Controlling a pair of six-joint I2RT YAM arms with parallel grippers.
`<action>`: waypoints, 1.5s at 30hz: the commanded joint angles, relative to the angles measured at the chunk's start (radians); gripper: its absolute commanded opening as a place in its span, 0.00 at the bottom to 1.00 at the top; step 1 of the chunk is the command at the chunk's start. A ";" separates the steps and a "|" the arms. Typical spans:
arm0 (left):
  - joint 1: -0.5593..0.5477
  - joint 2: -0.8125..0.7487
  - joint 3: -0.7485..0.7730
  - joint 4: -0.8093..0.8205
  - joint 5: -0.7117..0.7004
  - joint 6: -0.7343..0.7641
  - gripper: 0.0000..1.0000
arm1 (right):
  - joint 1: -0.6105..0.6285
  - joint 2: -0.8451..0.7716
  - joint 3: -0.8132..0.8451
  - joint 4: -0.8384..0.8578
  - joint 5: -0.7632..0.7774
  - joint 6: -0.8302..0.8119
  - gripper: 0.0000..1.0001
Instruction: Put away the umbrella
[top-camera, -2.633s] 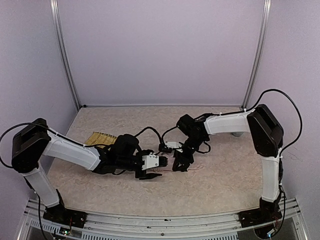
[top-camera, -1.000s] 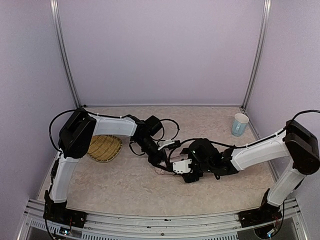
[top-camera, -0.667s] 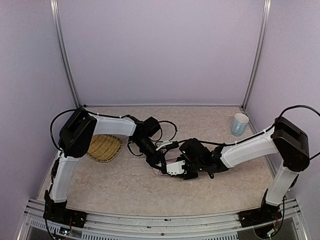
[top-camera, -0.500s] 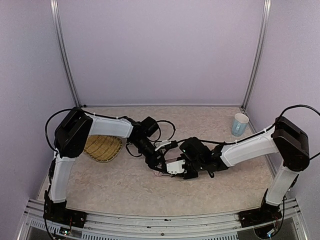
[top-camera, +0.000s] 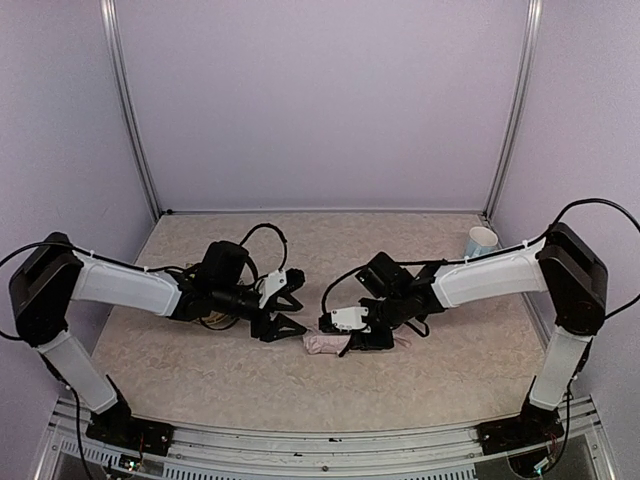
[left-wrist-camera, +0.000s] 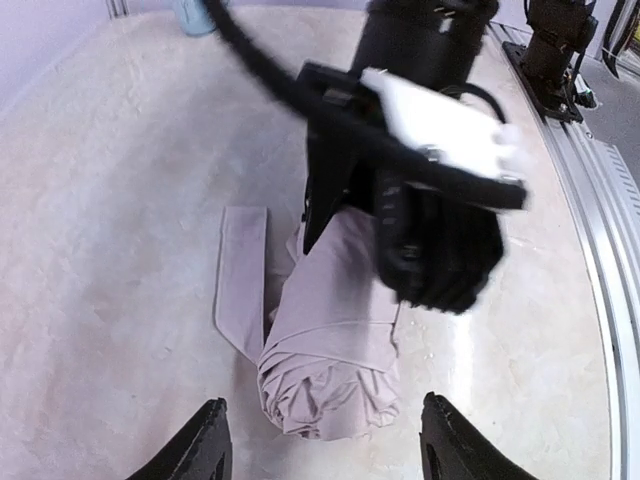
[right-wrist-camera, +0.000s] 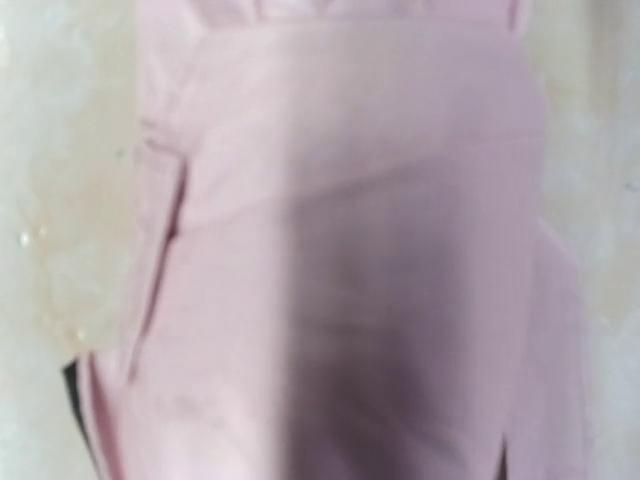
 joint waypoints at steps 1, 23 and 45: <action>-0.021 -0.095 -0.109 0.233 -0.061 0.116 0.60 | -0.039 0.126 0.058 -0.359 -0.237 0.091 0.17; -0.208 0.275 0.219 -0.201 -0.557 0.405 0.75 | -0.128 0.355 0.276 -0.559 -0.417 0.066 0.20; -0.130 0.454 0.422 -0.529 -0.247 0.287 0.16 | -0.158 -0.128 -0.092 0.119 -0.245 0.200 0.94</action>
